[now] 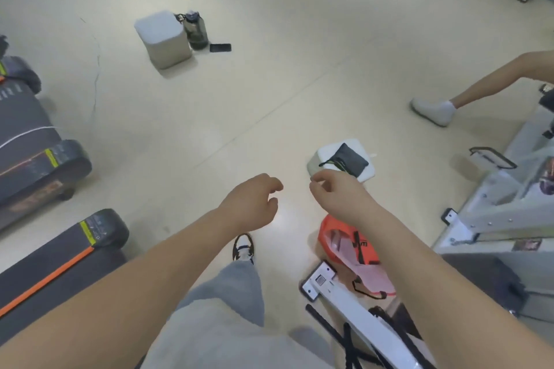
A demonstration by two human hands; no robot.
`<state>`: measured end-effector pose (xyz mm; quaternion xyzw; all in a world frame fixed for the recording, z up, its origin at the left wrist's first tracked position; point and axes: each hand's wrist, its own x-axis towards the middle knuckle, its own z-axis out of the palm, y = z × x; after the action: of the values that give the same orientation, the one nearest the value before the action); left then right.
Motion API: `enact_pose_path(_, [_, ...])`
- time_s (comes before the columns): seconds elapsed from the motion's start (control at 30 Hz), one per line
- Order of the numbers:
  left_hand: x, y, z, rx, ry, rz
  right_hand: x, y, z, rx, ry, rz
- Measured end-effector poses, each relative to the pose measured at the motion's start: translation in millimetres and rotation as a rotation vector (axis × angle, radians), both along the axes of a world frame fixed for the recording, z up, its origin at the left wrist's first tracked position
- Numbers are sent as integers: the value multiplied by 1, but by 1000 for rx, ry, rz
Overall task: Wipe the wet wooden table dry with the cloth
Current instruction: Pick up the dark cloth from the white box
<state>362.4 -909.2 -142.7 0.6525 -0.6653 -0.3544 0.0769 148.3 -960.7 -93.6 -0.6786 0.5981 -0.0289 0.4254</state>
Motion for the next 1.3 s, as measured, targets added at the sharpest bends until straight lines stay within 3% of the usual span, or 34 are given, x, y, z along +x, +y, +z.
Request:
enact_pose_path(0.23, [1,-150,5,51,23,-69,7,-143,-20,63,54,-92])
enact_pose_path(0.5, [-48,-305,-55,111,8,-151,-48,-307,-116,149,173,-112])
enact_pose_path(0.67, [-77,-384,-149,189,5,-119,-84,-391,-213,187,273,-118])
enact_pose_path(0.93, [-105,-461,-323,222,-11,-259,-107,-456,-410,250,403,-130])
enact_pose_path(1.17, [-113,-483,-444,257,-11,-291,-136,-474,-558,249,531,-158])
enact_pose_path(1.3, [-113,-483,-480,276,4,-299,-149,-480,-602,202,602,-144])
